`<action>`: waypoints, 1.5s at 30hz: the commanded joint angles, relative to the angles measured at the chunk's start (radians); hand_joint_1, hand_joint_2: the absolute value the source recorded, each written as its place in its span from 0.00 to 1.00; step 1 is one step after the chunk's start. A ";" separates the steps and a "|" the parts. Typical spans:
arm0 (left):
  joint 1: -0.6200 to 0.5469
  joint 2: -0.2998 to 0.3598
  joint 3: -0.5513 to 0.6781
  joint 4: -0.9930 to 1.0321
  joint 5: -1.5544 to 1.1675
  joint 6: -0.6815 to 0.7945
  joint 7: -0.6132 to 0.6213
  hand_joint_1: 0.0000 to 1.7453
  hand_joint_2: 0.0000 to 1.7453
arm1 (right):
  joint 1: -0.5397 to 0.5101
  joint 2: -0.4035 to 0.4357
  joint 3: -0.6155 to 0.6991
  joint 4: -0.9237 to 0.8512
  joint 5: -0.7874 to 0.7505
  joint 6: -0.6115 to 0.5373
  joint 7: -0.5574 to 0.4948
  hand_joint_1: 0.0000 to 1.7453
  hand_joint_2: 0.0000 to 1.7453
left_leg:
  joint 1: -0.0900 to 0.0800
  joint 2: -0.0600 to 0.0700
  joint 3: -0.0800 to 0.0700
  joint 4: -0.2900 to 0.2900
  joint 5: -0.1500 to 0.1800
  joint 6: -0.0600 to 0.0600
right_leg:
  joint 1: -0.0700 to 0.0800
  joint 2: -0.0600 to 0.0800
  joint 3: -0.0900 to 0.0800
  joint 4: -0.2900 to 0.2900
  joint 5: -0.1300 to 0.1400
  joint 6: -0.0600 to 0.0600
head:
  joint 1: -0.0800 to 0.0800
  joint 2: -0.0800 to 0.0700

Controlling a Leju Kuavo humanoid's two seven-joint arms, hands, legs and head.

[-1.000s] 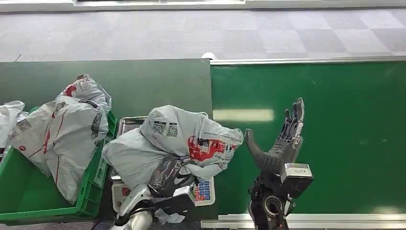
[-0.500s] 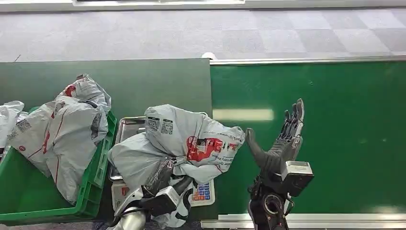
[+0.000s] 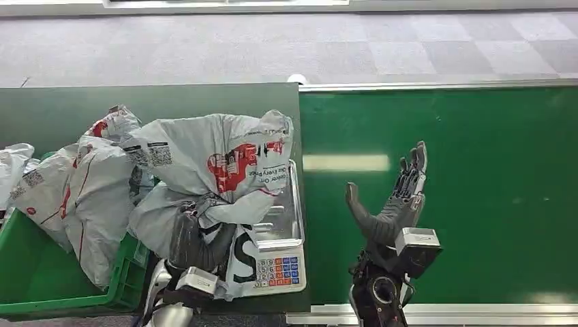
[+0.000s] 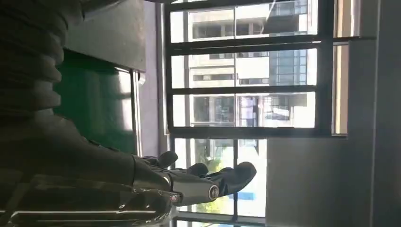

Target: Moved the parcel from conveyor to table for the left to box.

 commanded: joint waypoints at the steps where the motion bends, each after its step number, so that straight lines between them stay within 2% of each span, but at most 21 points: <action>1: 0.028 0.030 0.025 -0.178 0.053 0.105 -0.035 1.00 1.00 | -0.031 -0.013 0.039 0.114 -0.006 0.026 0.000 0.00 1.00 | 0.000 0.002 0.000 0.000 0.000 0.000 | 0.001 0.002 0.000 -0.001 0.001 0.000 | 0.000 0.000; 6: 0.043 0.047 0.034 -0.280 0.053 0.217 -0.088 1.00 1.00 | -0.036 -0.010 0.045 0.145 -0.007 0.034 0.000 0.00 1.00 | 0.001 0.003 0.000 -0.001 0.000 0.000 | 0.001 0.003 -0.001 -0.001 0.001 0.000 | 0.000 0.000; 7: 0.043 0.042 0.042 -0.294 0.024 0.314 -0.111 1.00 1.00 | -0.039 -0.008 0.046 0.158 -0.005 0.032 0.000 0.00 1.00 | 0.000 0.002 0.000 0.000 0.000 0.000 | 0.001 0.002 0.000 -0.001 0.001 0.000 | 0.000 0.000; 9: 0.039 0.047 0.047 -0.307 0.008 0.359 -0.121 1.00 1.00 | -0.041 -0.006 0.046 0.162 -0.004 0.031 0.000 0.00 1.00 | 0.000 0.002 0.000 -0.001 0.000 0.000 | 0.001 0.002 0.000 -0.001 0.001 0.000 | 0.000 0.000; 11: 0.028 -0.006 0.130 -0.360 -0.093 0.359 -0.122 1.00 1.00 | -0.042 0.001 0.039 0.165 -0.002 0.035 0.000 0.00 1.00 | 0.000 0.002 0.000 0.000 0.000 0.000 | 0.001 0.002 -0.001 0.000 0.001 0.000 | 0.000 0.000; 17: -0.009 -0.081 0.252 -0.495 -0.214 0.359 -0.122 1.00 1.00 | -0.023 0.004 0.025 0.140 0.009 0.036 0.007 0.00 1.00 | 0.001 0.001 -0.002 0.001 0.000 0.000 | 0.001 0.001 -0.002 0.000 0.001 0.000 | 0.000 0.000; 20: -0.035 -0.157 0.388 -0.451 -0.301 0.359 -0.122 1.00 1.00 | -0.008 0.004 0.011 0.126 0.014 0.034 0.011 0.00 1.00 | 0.001 0.001 -0.001 0.000 0.000 0.000 | 0.001 0.001 -0.001 0.000 0.000 0.000 | 0.000 0.000; 22: -0.035 -0.157 0.388 -0.451 -0.301 0.359 -0.122 1.00 1.00 | -0.008 0.004 0.011 0.126 0.014 0.034 0.011 0.00 1.00 | 0.000 0.001 0.000 0.000 0.000 0.000 | 0.000 0.001 0.000 -0.001 0.001 0.000 | 0.000 0.000; 24: -0.069 -0.176 0.469 -0.347 -0.317 0.359 -0.122 1.00 1.00 | 0.002 0.005 0.002 0.111 0.024 0.036 0.013 0.00 1.00 | 0.000 0.001 0.000 -0.001 0.001 0.000 | 0.000 0.001 0.000 -0.001 0.001 0.000 | 0.000 0.000; 25: -0.095 -0.138 0.484 -0.231 -0.349 0.359 0.009 1.00 1.00 | 0.007 0.004 0.000 0.104 0.027 0.037 0.015 0.00 1.00 | 0.000 0.000 0.000 0.000 0.001 0.000 | 0.000 0.000 0.000 0.000 0.000 0.000 | 0.000 0.000; 27: -0.140 -0.078 0.508 -0.147 -0.289 0.359 0.042 1.00 1.00 | 0.008 0.004 -0.003 0.098 0.024 0.046 0.017 0.00 1.00 | -0.001 -0.002 0.002 -0.004 0.003 0.000 | 0.000 -0.003 0.001 -0.002 0.001 -0.001 | 0.000 0.000; 29: -0.159 -0.070 0.536 -0.095 -0.306 0.359 0.062 1.00 1.00 | 0.007 0.005 -0.003 0.097 0.020 0.052 0.017 0.00 1.00 | -0.001 -0.002 0.002 -0.002 0.002 0.000 | -0.001 -0.003 0.001 -0.001 0.000 0.000 | 0.001 0.000; 31: -0.175 0.004 0.498 0.068 -0.367 0.344 0.288 1.00 1.00 | 0.011 0.001 -0.003 0.089 0.018 0.058 0.020 0.00 1.00 | -0.001 0.000 0.003 -0.003 0.002 0.000 | 0.000 0.000 0.001 -0.002 0.001 -0.001 | 0.000 0.000; 33: -0.192 0.039 0.467 0.146 -0.324 0.339 0.329 1.00 1.00 | 0.007 -0.004 -0.005 0.090 0.018 0.059 0.021 0.00 1.00 | -0.001 -0.003 0.003 -0.004 0.004 0.000 | 0.000 -0.004 0.002 -0.003 0.001 -0.001 | 0.000 0.000; 37: -0.189 0.041 0.456 0.172 -0.287 0.329 0.359 1.00 1.00 | 0.006 -0.003 -0.014 0.092 0.017 0.062 0.023 0.00 1.00 | 0.000 0.000 0.002 -0.002 0.002 0.000 | 0.000 0.000 0.001 -0.001 0.001 -0.001 | 0.000 0.000; 40: -0.182 0.044 0.461 0.168 -0.261 0.341 0.366 0.85 1.00 | 0.012 -0.004 -0.016 0.089 0.018 0.063 0.025 0.00 1.00 | 0.000 0.000 0.001 -0.002 0.002 0.000 | 0.000 -0.001 0.001 -0.002 0.001 0.000 | 0.000 0.000; 41: -0.178 0.048 0.463 0.162 -0.231 0.359 0.356 0.66 1.00 | 0.013 -0.003 -0.019 0.087 0.019 0.065 0.026 0.00 1.00 | 0.000 0.001 0.001 -0.001 0.001 -0.001 | 0.000 0.000 0.000 -0.001 0.000 0.000 | 0.000 0.000; 42: -0.175 0.044 0.473 0.150 -0.226 0.359 0.349 0.05 1.00 | 0.013 -0.003 -0.019 0.088 0.020 0.066 0.027 0.00 1.00 | 0.000 0.001 0.001 -0.002 0.002 0.000 | 0.000 -0.001 0.001 -0.002 0.001 -0.001 | 0.000 0.000; 43: -0.174 0.036 0.487 0.144 -0.224 0.359 0.337 0.00 1.00 | 0.013 -0.002 -0.020 0.089 0.020 0.067 0.027 0.00 1.00 | 0.000 0.001 0.001 -0.002 0.002 -0.001 | 0.000 0.000 0.000 -0.001 0.001 -0.001 | 0.000 0.000; 45: -0.160 0.031 0.500 0.125 -0.198 0.359 0.321 0.00 1.00 | 0.010 -0.001 -0.019 0.098 0.021 0.071 0.029 0.00 1.00 | 0.000 0.001 0.000 -0.002 0.002 -0.001 | 0.000 0.000 -0.001 -0.001 0.001 -0.001 | 0.000 0.000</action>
